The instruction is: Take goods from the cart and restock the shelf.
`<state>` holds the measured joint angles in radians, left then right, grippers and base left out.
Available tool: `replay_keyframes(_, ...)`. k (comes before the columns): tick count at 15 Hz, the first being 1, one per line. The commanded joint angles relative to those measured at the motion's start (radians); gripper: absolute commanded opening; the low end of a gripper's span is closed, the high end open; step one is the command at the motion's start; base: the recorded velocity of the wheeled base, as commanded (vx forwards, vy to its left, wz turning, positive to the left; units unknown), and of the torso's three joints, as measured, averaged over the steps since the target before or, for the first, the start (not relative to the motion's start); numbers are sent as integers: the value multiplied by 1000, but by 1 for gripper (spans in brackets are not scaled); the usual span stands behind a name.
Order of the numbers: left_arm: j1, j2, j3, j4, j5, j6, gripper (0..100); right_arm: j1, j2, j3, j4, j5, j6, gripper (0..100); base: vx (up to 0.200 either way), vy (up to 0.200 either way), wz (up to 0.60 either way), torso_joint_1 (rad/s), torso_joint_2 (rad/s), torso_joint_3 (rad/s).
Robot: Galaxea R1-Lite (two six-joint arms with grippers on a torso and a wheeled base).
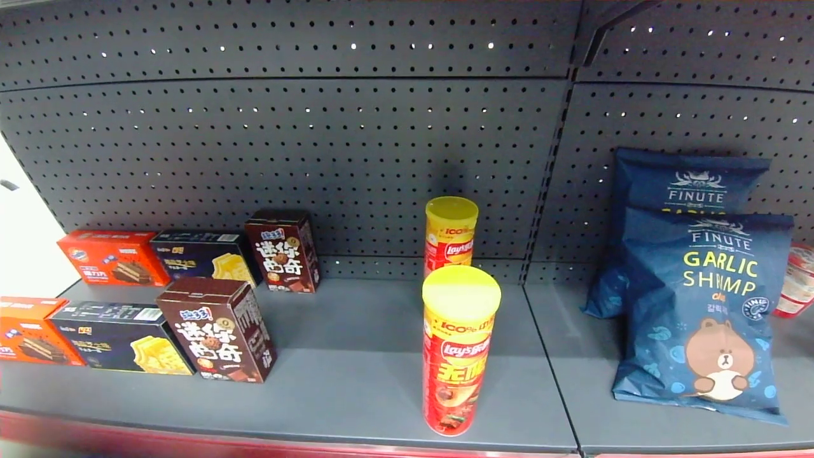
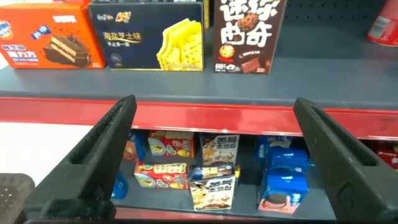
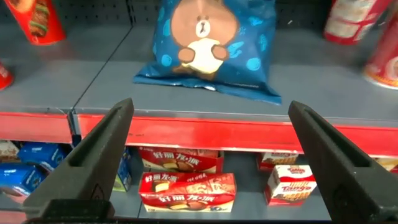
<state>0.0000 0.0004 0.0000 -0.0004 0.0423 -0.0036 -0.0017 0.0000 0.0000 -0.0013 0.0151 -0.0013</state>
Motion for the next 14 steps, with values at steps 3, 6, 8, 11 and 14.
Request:
replay_keyframes(3, 0, 0, 0, 0, -1, 1, 100, 0, 0, 0, 0, 0, 0, 100, 0, 0, -200, -2, -2, 1)
replay_keyframes(6, 0, 0, 0, 0, 1, -1, 100, 0, 0, 0, 0, 0, 0, 100, 0, 0, 0, 0, 0, 0)
replay_keyframes(8, 0, 0, 0, -1, 1, -1, 100, 0, 0, 0, 0, 0, 0, 100, 0, 0, 0, 0, 0, 0)
replay_keyframes(11, 0, 0, 0, 0, 1, 2, 100, 0, 0, 0, 0, 0, 0, 100, 0, 0, 0, 0, 0, 0)
replay_keyframes(14, 0, 0, 0, -1, 1, -1, 100, 0, 0, 0, 0, 0, 0, 100, 0, 0, 0, 0, 0, 0)
